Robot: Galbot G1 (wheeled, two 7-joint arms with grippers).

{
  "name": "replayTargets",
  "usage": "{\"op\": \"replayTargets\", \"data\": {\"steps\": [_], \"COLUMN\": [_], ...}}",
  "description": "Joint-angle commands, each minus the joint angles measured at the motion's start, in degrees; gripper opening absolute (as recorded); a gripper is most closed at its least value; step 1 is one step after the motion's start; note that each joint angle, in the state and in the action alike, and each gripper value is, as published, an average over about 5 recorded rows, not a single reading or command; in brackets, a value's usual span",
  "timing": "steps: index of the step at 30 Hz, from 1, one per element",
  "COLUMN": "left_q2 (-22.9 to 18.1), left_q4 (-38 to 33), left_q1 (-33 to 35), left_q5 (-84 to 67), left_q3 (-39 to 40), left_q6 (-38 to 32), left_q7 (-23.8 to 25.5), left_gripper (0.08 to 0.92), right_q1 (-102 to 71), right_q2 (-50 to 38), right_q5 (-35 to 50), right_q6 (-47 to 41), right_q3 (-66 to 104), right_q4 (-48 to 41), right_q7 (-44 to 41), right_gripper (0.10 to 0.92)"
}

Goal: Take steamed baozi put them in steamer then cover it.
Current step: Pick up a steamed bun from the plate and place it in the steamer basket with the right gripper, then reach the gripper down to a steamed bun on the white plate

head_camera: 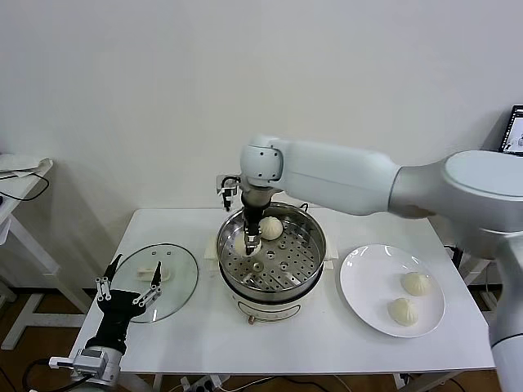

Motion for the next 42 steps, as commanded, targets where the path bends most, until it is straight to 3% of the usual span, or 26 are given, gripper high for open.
{"op": "replayTargets", "data": {"steps": [1,9,18,28,35,42], "left_q2": [-0.01,-0.08,-0.28,-0.39,-0.34,-0.39], "left_q4": [0.10,0.08,-0.41,-2.34,-2.74,-3.71], "left_q1": [0.05,0.19,0.59,1.88,2.73,3.61], "left_q5": [-0.04,-0.04,0.16,0.88,1.65,2.14], "left_q3": [-0.13,-0.39,0.03,1.00,1.26,1.92], "left_q6": [-0.08,-0.16,-0.10,0.10,0.05,0.07], "left_q7": [0.10,0.12,-0.08,-0.50,-0.76,-1.02], "left_gripper": [0.823,0.823,0.823,0.823,0.823,0.823], "right_q1": [-2.84,-2.96,0.39,11.93,10.67,0.94], "right_q2": [3.15,3.00,-3.04,-27.71,-48.19,-59.61], "right_q5": [-3.00,-3.52,-2.95,-2.11,-9.29,-18.40], "right_q6": [0.16,0.23,0.26,4.81,10.98,18.17], "right_q3": [0.42,0.11,0.90,-0.15,2.03,3.66], "right_q4": [-3.94,-3.25,2.62,19.81,30.42,32.07], "right_q7": [-0.54,-0.87,-1.84,-7.26,-11.17,-14.05], "right_gripper": [0.636,0.649,0.816,0.823,0.823,0.823]}}
